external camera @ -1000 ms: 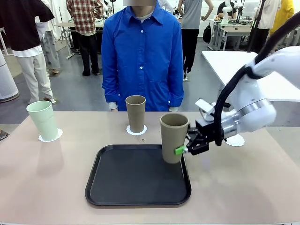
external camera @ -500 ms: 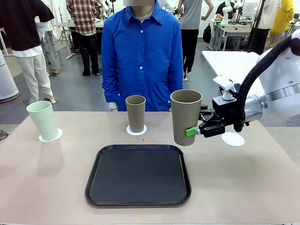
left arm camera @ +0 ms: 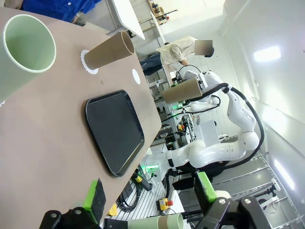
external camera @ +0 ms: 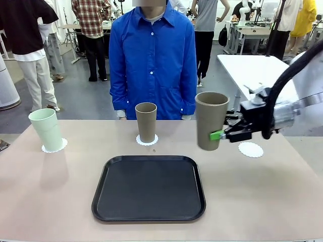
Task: Place coasters on the table and set cups on them.
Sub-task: Take one Reusable plastic cup from the Flat Tray and place it on a coaster set by the human.
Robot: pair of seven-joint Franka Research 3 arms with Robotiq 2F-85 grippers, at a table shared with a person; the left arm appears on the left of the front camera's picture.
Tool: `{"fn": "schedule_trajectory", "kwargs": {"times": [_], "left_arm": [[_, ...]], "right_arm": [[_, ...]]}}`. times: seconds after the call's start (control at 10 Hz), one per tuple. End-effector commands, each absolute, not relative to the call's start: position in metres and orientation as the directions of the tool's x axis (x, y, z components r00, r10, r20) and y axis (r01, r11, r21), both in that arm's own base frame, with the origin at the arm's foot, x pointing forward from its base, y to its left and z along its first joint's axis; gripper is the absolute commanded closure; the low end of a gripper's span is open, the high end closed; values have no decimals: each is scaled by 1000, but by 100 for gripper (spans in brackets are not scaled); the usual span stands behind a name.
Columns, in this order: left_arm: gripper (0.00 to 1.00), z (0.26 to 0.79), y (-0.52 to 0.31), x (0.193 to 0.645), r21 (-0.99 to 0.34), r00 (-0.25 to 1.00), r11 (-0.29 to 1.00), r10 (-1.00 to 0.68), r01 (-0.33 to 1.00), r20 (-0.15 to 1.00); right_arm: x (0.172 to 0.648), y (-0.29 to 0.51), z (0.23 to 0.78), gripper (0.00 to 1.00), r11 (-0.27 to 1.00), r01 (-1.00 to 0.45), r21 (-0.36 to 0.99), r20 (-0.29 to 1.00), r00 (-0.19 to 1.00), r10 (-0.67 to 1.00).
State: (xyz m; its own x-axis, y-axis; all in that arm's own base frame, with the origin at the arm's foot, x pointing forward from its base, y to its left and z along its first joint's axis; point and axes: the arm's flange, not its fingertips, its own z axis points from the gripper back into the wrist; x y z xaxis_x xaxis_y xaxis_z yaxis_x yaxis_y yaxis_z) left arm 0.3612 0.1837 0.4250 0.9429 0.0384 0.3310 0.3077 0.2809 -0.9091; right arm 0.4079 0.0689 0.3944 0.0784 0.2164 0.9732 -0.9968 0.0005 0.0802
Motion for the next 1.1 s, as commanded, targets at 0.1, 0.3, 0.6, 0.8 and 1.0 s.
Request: {"fn": "schedule_trajectory", "kwargs": {"times": [0.1,0.3,0.6,0.8,1.0], "left_arm": [[0,426,182,358,-907,937,271,44,321,345],[0,426,182,358,-907,937,271,44,321,345],[0,426,182,358,-907,937,271,44,321,345],[0,426,182,358,-907,937,271,44,321,345],[0,426,182,358,-907,937,271,44,321,345]], "right_arm": [[412,-32,434,18,210,-972,108,985,134,113],[420,-85,439,18,325,-936,136,981,174,91],[443,-131,426,18,484,-856,183,965,251,79],[428,-136,427,18,456,-877,149,971,218,102],[428,-136,427,18,456,-877,149,971,218,102]]}}
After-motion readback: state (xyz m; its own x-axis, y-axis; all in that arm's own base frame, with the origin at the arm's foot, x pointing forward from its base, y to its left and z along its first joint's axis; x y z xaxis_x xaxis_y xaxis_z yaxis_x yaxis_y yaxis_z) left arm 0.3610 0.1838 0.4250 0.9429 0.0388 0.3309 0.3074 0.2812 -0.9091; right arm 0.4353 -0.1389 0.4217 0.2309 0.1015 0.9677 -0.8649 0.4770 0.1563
